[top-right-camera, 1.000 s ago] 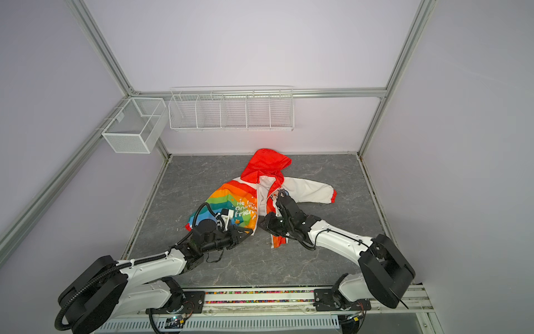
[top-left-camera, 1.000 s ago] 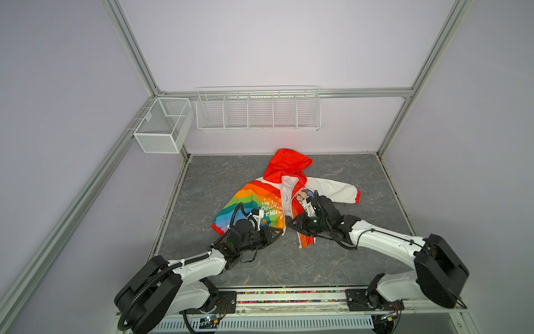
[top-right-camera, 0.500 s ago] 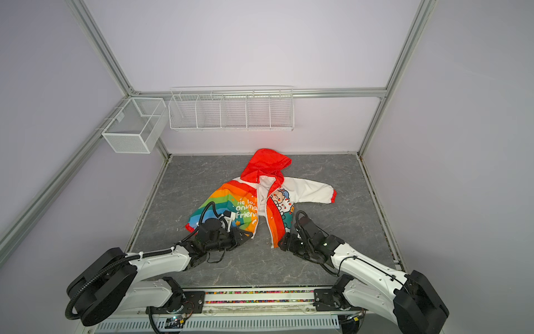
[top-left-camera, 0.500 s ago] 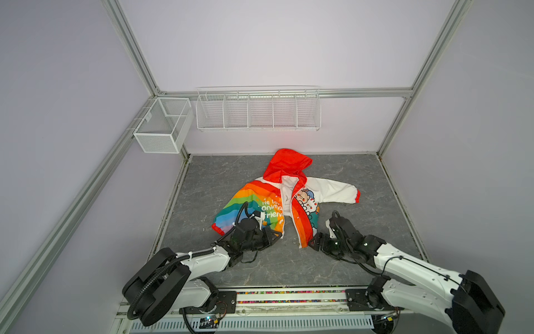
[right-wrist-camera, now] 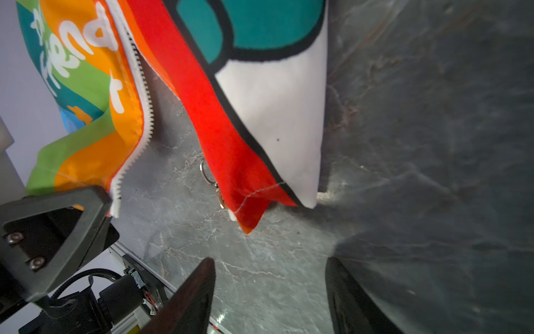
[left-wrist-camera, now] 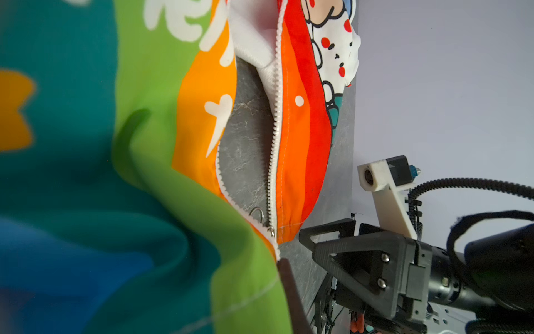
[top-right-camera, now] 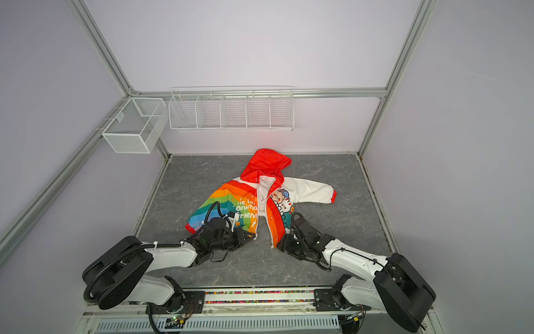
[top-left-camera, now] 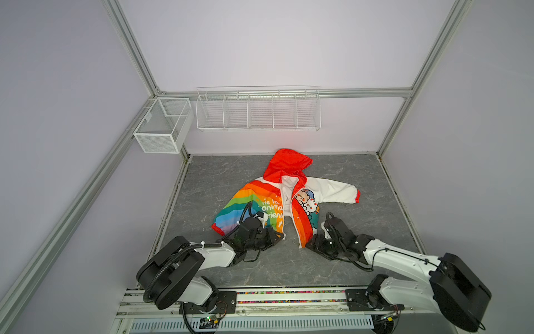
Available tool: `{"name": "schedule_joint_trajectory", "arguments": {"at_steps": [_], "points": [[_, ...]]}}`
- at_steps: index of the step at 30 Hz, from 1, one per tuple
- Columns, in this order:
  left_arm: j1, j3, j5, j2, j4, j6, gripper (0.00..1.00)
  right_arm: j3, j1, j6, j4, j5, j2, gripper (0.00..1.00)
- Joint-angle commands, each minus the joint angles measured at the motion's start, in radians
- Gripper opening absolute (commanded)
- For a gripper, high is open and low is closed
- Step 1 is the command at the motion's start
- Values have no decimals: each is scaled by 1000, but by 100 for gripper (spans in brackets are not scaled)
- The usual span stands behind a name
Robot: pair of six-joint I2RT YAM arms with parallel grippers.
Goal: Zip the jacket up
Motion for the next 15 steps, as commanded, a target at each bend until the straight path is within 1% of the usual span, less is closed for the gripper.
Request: {"name": "schedule_joint_trajectory", "arguments": {"at_steps": [1, 4, 5, 9, 12, 15], "points": [[4, 34, -5, 51, 24, -10, 0, 16, 0, 6, 63, -20, 41, 60], [-4, 47, -3, 112, 53, -10, 0, 35, 0, 0, 89, -33, 87, 56], [-10, 56, -3, 133, 60, -38, 0, 42, 1, -5, 96, -37, 103, 54], [-33, 76, -7, 217, 119, -63, 0, 63, 2, -10, 119, -46, 155, 49], [-42, 76, -10, 263, 166, -88, 0, 74, 1, -17, 128, -51, 182, 45], [-59, 88, -11, 296, 178, -96, 0, 81, 2, -21, 136, -54, 203, 43]]}}
